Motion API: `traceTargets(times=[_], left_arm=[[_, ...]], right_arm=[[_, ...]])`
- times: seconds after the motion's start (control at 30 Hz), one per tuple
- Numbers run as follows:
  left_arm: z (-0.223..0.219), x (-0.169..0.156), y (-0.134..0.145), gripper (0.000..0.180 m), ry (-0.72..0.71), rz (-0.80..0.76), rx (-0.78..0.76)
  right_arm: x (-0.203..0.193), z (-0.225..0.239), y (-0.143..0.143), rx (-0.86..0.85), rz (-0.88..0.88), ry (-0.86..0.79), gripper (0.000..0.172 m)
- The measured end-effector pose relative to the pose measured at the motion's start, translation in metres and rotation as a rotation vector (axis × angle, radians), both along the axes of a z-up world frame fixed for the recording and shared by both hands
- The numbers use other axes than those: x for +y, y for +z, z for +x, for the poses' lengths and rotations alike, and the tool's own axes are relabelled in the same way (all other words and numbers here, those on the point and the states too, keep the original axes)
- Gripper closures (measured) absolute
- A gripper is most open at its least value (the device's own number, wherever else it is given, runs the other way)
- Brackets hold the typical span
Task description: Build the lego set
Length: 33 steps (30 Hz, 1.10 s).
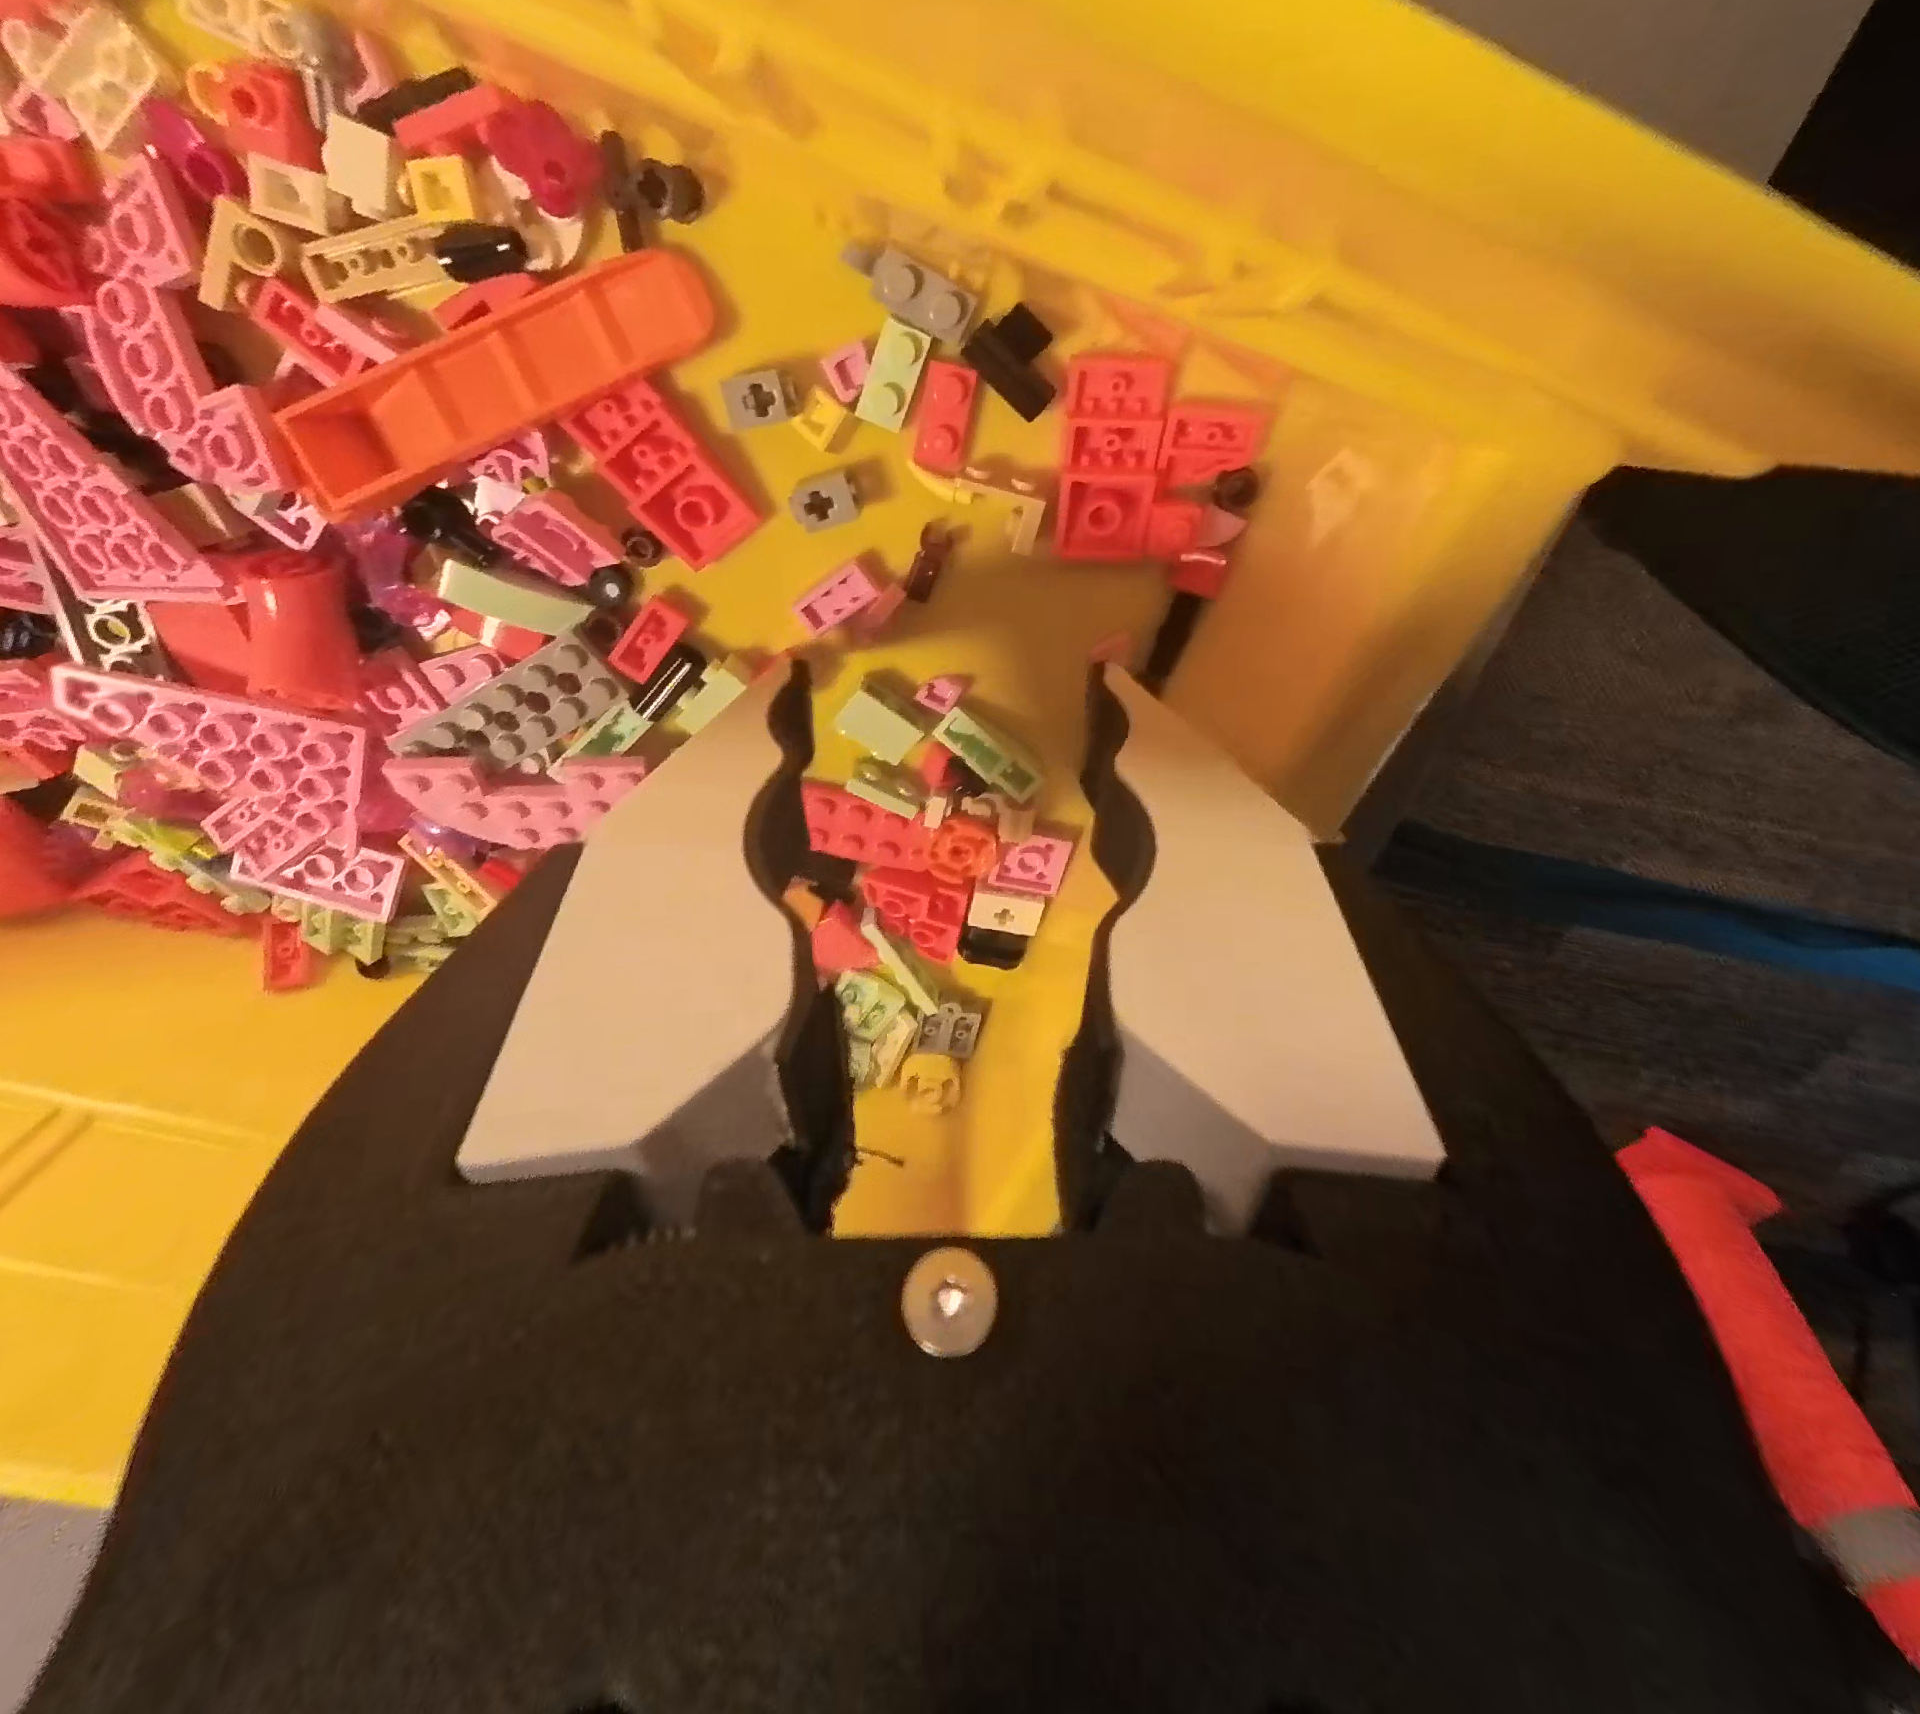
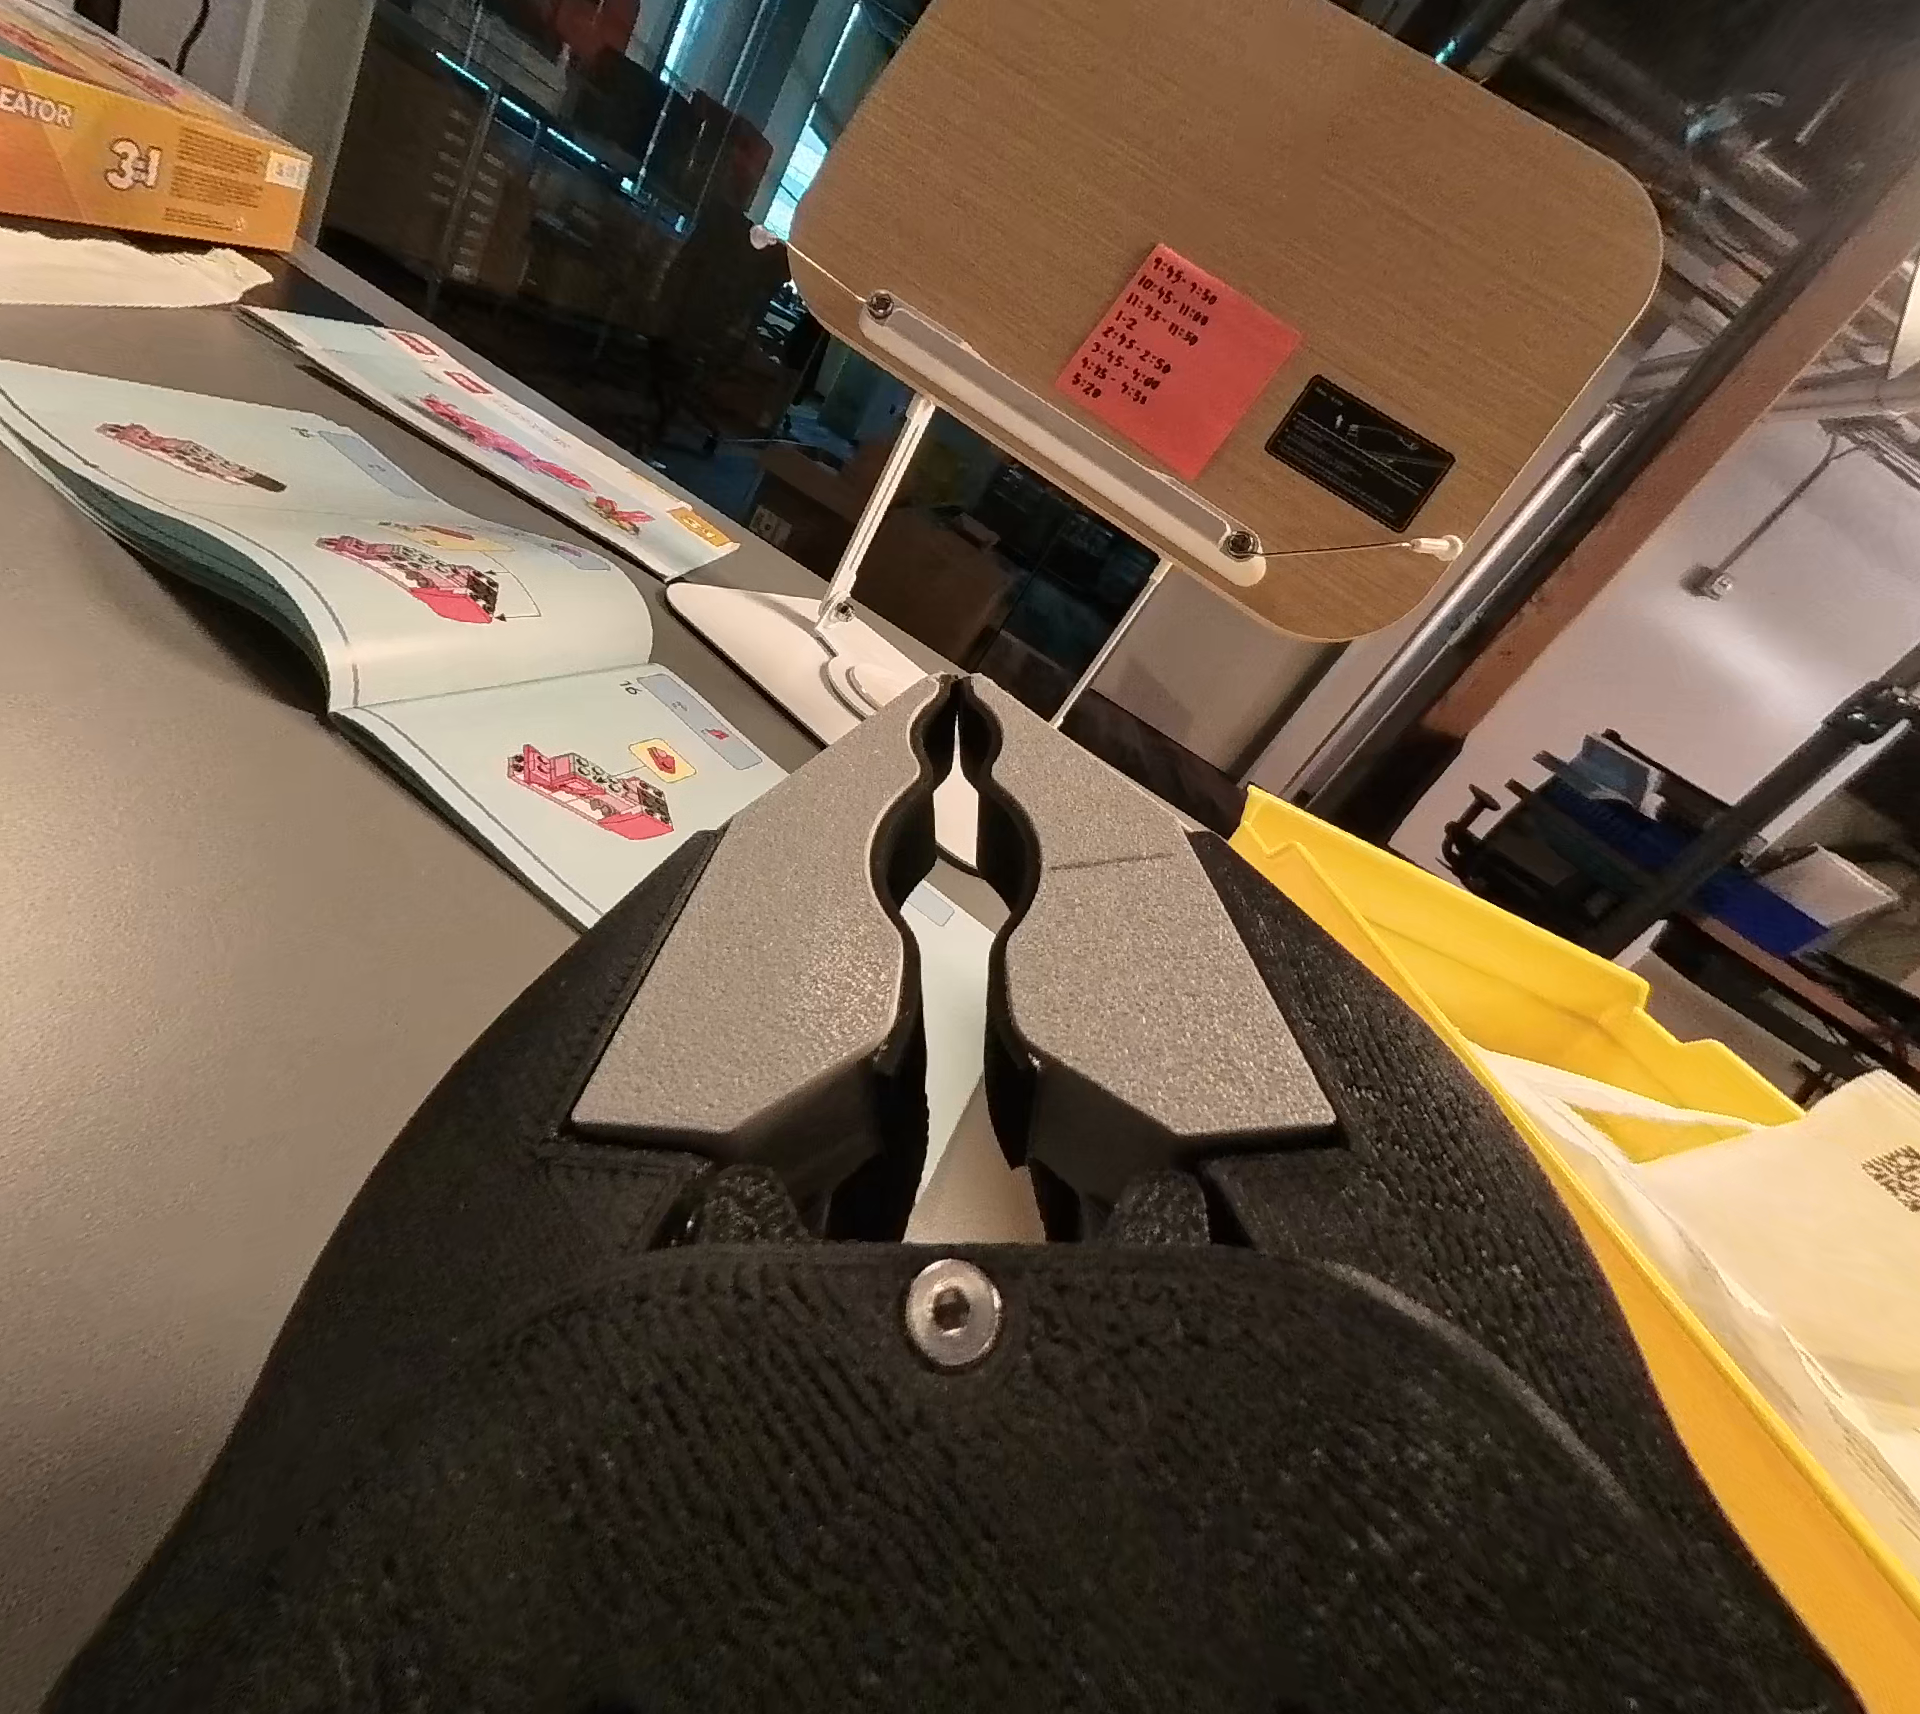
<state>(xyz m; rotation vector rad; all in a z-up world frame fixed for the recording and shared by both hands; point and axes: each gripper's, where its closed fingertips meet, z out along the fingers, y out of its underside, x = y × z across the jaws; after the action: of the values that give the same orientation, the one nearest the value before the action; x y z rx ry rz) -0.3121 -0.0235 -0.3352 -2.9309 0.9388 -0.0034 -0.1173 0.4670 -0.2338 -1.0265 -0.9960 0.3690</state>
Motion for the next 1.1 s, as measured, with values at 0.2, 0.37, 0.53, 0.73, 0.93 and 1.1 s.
traceTargets(times=[0.2, 0.37, 0.53, 0.73, 0.93, 1.1], left_arm=[[0.002, -0.006, 0.006, 0.160, 0.028, -0.022, -0.072], [-0.001, -0.008, 0.000, 0.165, 0.027, -0.040, -0.055], [-0.004, -0.006, -0.008, 0.162, 0.016, -0.033, -0.038], [-0.006, -0.007, -0.009, 0.171, 0.014, -0.060, -0.026], [-0.006, -0.010, -0.009, 0.171, 0.033, -0.071, -0.042], [-0.011, -0.008, -0.003, 0.172, 0.052, -0.007, -0.013]], right_arm=[[-0.001, 0.000, 0.000, -0.003, 0.001, 0.002, 0.172], [-0.001, -0.001, -0.001, -0.005, 0.002, 0.004, 0.172], [-0.002, -0.001, -0.001, -0.008, 0.004, 0.006, 0.172], [-0.002, -0.002, -0.001, -0.011, 0.005, 0.007, 0.172], [-0.003, -0.002, -0.001, -0.011, 0.006, 0.013, 0.172], [-0.005, -0.003, 0.000, -0.007, 0.008, 0.020, 0.172]])
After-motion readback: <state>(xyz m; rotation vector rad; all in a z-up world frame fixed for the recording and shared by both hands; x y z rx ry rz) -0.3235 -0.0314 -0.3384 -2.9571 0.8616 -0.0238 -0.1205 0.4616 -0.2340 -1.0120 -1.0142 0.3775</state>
